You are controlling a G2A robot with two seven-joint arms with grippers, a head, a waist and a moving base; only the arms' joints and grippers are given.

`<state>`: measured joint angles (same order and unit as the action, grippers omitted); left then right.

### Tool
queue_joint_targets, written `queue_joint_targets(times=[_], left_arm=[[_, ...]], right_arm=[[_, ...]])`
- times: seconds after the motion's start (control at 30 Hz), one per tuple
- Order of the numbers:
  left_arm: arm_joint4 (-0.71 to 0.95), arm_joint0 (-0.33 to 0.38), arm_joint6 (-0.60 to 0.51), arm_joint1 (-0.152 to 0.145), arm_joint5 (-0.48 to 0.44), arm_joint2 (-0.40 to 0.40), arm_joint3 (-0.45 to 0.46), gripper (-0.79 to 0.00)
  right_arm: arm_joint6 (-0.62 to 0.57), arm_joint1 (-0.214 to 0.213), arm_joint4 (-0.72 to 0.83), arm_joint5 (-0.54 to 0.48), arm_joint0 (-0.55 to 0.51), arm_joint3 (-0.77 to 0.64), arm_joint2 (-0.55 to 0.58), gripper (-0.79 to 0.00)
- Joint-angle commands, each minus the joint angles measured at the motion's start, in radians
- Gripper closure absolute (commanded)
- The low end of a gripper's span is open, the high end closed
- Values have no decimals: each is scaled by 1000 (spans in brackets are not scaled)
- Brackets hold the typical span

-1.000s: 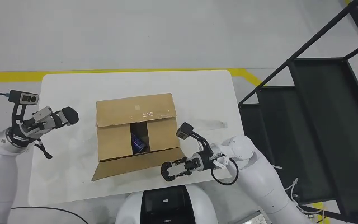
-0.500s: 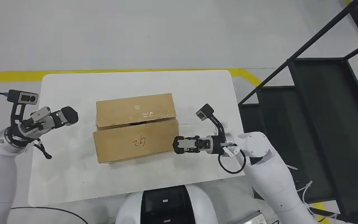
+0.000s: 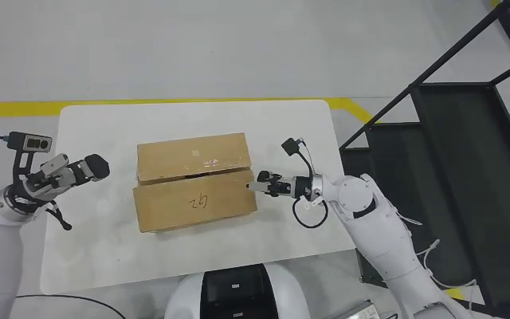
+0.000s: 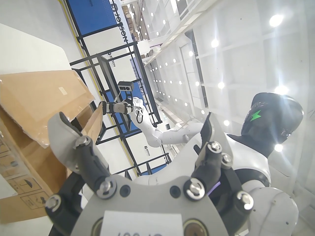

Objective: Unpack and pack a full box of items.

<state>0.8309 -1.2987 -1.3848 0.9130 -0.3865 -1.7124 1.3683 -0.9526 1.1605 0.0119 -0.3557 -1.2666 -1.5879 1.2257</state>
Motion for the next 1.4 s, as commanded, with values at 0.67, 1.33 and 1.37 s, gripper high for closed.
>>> queue_joint_targets(times=[0.67,1.33,1.37], left_arm=[[9,3,9,4,-7,3,-13,-785],[9,13,-12,6,1,10,-13,-785],[10,13,-13,6,1,10,-13,-785]], right_arm=[[-257,-6,373,128,-25,-176,-79,-785],[-199,-43,-26,276,-191,-332,-182,-785],[-184,-46,-56,279,-200,-340,-183,-785]])
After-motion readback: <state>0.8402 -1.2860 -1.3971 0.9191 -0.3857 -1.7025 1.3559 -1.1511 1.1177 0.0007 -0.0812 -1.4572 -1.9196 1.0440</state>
